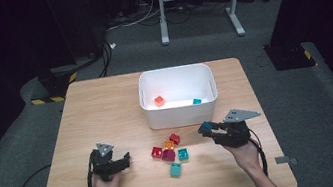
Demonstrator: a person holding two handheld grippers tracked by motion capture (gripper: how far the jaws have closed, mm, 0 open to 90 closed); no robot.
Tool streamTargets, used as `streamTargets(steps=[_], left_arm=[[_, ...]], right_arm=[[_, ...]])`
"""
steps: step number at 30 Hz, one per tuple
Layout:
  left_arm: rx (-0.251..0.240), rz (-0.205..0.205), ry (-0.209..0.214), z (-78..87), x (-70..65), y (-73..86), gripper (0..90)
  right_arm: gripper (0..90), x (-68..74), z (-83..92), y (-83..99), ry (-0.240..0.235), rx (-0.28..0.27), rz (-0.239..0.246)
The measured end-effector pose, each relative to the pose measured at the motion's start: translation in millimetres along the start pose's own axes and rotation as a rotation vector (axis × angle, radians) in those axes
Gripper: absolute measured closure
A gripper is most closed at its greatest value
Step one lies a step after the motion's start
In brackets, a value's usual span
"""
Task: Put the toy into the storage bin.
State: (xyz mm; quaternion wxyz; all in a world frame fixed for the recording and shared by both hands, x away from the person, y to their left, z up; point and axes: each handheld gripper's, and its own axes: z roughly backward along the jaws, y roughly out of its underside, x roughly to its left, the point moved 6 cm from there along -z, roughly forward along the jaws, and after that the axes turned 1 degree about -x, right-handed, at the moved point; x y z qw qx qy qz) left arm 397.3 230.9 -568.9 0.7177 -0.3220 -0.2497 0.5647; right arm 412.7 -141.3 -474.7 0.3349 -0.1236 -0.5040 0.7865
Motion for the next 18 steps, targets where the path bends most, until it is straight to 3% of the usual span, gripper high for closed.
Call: streamTargets(steps=[18], left_arm=[[0.000, 0.000, 0.002, 0.1, -0.2, 0.1, 15.4]], right_arm=[[62.9, -11.6, 2.7, -27.0, 0.005, -0.029, -0.014]])
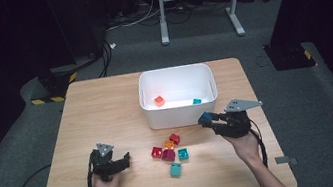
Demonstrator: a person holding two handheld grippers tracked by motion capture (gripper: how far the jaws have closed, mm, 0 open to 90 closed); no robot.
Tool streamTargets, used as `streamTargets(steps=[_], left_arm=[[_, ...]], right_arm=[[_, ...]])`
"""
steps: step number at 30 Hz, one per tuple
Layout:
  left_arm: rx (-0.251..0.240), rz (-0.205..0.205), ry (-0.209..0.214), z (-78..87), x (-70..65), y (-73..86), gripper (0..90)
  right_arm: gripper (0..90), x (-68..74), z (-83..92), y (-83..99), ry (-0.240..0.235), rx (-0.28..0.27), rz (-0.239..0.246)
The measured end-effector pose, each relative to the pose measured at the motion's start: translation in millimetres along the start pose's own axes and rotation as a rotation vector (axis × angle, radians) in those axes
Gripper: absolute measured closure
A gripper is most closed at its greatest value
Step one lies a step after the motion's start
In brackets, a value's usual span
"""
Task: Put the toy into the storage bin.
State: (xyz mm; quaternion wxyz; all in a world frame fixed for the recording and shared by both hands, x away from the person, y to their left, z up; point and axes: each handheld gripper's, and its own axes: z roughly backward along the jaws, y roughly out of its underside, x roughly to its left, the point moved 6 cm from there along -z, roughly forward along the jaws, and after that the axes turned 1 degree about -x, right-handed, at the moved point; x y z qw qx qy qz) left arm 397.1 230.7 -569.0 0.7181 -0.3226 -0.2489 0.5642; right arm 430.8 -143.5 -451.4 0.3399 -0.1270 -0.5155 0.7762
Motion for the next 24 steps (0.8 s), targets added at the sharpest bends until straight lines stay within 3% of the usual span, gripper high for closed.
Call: streamTargets(steps=[24], left_arm=[[0.000, -0.002, 0.002, 0.0, 0.2, 0.0, 15.3]], right_arm=[[62.9, -8.4, 6.5, -48.4, 0.015, -0.031, 0.018]])
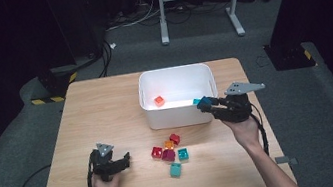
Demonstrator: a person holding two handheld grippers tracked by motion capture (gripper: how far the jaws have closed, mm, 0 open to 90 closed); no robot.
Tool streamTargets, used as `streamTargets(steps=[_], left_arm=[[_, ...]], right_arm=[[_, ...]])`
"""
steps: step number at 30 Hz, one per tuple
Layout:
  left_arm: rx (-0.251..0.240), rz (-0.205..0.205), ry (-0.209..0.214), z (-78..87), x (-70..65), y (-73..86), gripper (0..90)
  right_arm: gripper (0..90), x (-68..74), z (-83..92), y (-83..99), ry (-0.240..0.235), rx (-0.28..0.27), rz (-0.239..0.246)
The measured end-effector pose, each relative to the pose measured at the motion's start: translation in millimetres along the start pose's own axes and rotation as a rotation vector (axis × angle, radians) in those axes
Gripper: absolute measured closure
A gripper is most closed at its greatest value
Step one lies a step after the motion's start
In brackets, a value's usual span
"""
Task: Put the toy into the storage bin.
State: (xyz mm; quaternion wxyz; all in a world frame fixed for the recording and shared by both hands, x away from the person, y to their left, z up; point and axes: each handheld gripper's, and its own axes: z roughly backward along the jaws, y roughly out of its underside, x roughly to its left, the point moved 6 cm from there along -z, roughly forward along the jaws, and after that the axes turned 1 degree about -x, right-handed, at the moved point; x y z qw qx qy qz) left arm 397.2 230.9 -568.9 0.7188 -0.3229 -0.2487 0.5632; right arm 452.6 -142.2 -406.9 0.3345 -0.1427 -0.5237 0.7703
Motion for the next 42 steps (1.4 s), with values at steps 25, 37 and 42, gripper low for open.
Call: streamTargets(steps=[25, 37, 42], left_arm=[[0.001, 0.001, 0.001, -0.1, -0.3, 0.0, 15.3], [0.000, 0.002, 0.001, -0.2, -0.4, 0.0, 15.3], [0.000, 0.001, 0.002, -0.1, -0.5, 0.0, 15.3]], right_arm=[[62.9, -15.9, -22.8, -50.8, 0.016, 0.002, 0.029], [62.9, -26.8, -50.5, -69.7, 0.040, 0.029, 0.025], [62.9, -33.6, -62.1, -71.8, 0.048, 0.036, 0.003]])
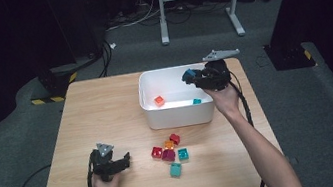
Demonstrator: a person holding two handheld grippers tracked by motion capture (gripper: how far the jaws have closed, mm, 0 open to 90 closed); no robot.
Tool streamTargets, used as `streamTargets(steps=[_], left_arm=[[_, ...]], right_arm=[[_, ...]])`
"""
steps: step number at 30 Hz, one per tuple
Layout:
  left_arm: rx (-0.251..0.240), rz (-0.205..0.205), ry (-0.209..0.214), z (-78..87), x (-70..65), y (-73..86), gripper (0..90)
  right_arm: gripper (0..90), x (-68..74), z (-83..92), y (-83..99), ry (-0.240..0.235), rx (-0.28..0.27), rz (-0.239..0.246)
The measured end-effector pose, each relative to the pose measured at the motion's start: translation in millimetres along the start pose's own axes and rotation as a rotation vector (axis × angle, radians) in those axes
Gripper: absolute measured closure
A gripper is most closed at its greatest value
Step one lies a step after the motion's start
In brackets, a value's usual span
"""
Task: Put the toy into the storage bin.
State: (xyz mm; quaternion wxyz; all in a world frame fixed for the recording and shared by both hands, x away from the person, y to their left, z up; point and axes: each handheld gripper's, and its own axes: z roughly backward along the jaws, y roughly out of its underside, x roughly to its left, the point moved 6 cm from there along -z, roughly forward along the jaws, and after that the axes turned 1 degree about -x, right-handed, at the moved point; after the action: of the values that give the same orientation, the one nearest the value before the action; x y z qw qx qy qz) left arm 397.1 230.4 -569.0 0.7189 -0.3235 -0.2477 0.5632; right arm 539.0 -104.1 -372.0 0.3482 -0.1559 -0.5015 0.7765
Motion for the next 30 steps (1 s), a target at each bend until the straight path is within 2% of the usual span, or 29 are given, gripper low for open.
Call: streamTargets(steps=[13, 27, 30], left_arm=[[0.000, -0.001, 0.000, 0.1, 0.0, 0.0, 15.3], [0.000, -0.001, 0.000, 0.1, 0.0, 0.1, 15.3], [0.000, 0.000, 0.000, 0.1, -0.1, 0.1, 15.3]], right_arm=[[62.7, -16.3, -20.3, 7.1, 0.045, 0.058, -0.034], [62.5, -25.0, -29.0, 12.5, 0.070, 0.091, -0.046], [60.0, -26.7, -30.9, 14.5, 0.080, 0.095, -0.048]])
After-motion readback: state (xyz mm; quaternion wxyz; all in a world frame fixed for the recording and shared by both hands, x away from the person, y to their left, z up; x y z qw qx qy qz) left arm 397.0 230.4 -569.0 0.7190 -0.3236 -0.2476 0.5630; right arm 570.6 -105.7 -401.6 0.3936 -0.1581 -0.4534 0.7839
